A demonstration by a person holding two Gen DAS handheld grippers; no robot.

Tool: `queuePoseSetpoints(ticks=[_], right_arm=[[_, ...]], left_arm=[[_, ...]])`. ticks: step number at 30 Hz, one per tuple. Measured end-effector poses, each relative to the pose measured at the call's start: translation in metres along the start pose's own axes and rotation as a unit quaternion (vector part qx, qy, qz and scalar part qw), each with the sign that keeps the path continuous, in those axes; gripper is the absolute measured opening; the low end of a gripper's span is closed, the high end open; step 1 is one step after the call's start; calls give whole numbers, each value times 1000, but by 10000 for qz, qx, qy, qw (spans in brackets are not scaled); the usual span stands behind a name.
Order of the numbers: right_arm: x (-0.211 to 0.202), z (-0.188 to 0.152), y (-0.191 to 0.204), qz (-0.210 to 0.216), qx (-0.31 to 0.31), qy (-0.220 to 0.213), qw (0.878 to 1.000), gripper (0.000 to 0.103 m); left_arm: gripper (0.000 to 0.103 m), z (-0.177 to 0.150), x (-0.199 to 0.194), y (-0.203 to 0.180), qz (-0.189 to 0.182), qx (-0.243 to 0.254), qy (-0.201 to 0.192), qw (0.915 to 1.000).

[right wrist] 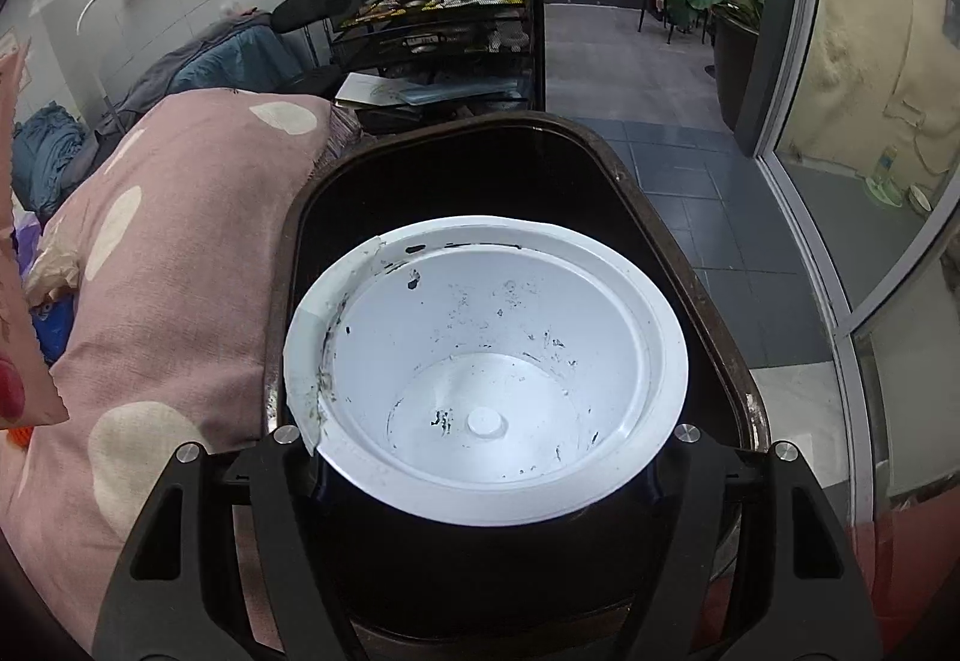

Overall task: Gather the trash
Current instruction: 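Carry the cup and the snack bag with both tools over the black bin, then open the right tool to drop the yogurt cup into the bin, then open the left tool to drop the pink snack bag into the bin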

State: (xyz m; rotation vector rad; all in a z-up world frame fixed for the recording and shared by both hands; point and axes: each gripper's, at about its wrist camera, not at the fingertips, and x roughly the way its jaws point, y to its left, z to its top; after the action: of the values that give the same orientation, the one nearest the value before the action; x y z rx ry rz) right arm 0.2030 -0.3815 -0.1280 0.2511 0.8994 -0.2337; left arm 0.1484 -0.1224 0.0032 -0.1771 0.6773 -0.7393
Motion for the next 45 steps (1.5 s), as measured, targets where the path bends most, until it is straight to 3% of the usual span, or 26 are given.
queuePoseSetpoints(ticks=[6,9,15,20,29,39,41,43,45], right_arm=[[13,-7,-5,-83,71,280,9995,71],[13,-10,-6,-28,90,323,9994,86],[-11,-14,-13,308,285,-62,9991,89],[-33,-15,-24,282,513,-419,9974,89],[-83,-18,-43,-87,942,-1324,9867,93],[-103,-20,-62,-268,1269,-1567,9791,93],[-105,-21,-63,-277,1286,-1578,9787,93],[-106,-21,-64,-282,1305,-1579,9784,93],[-108,-22,-66,-298,1324,-1584,9780,93]], left_arm=[[8,0,15,-7,3,110,156,9998],[8,1,23,-13,7,159,226,9996],[8,4,35,-19,-21,219,332,9992],[8,11,48,-26,-63,270,410,9988],[8,12,87,-44,-157,458,796,9956],[8,3,124,-54,-13,606,1372,9887],[12,1,129,-55,-7,630,1479,9870],[26,-1,131,-57,34,705,1534,9856],[64,-3,132,-57,42,751,1531,9853]])
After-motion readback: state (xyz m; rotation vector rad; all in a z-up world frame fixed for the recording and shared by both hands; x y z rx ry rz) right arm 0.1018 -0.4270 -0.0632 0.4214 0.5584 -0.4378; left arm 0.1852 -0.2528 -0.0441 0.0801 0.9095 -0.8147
